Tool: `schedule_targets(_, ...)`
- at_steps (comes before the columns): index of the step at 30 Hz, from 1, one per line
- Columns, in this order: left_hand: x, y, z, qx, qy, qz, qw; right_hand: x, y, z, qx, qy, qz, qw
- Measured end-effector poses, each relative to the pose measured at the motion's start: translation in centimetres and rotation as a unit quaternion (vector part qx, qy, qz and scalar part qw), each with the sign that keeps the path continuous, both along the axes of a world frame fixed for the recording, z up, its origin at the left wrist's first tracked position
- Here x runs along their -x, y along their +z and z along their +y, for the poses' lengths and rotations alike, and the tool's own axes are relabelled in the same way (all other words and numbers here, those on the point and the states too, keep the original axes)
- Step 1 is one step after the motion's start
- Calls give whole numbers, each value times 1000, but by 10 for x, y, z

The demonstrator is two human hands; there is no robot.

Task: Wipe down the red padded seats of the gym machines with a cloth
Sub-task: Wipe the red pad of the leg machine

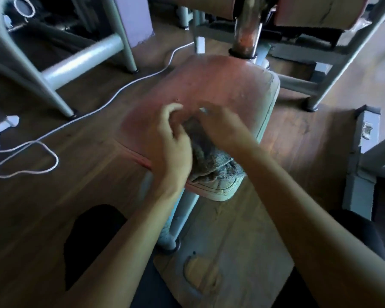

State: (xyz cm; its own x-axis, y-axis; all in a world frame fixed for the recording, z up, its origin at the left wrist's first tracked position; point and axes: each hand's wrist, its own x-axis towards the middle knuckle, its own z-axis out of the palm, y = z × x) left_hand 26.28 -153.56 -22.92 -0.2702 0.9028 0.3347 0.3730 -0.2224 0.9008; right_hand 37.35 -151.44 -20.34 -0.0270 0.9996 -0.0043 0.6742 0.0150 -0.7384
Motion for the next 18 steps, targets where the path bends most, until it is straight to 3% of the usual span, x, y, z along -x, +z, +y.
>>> schedule_targets(2, -17, 3, -7, 19, -16, 81, 996, -22, 12, 17, 5, -71, 72, 995)
schedule_targets(4, -38, -1, -9, 78, -34, 268, 960, -33, 11, 33, 1, -98, 111, 989)
schedule_targets(7, -55, -13, -4, 150, -28, 415, 897, -24, 5, 48, 17, -55, 35, 998)
schedule_targets(9, -50, -23, -4, 150, -8, 427, 892, -16, 2, 57, 4, -20, -13, 1000)
schedule_targets(14, -6, -38, -24, 114, 124, 394, 904, 15, -13, 62, -24, 61, -16, 998)
schedule_targets(18, 8, -45, -20, 150, 203, 217, 943, 19, -27, 58, -54, 99, -43, 993)
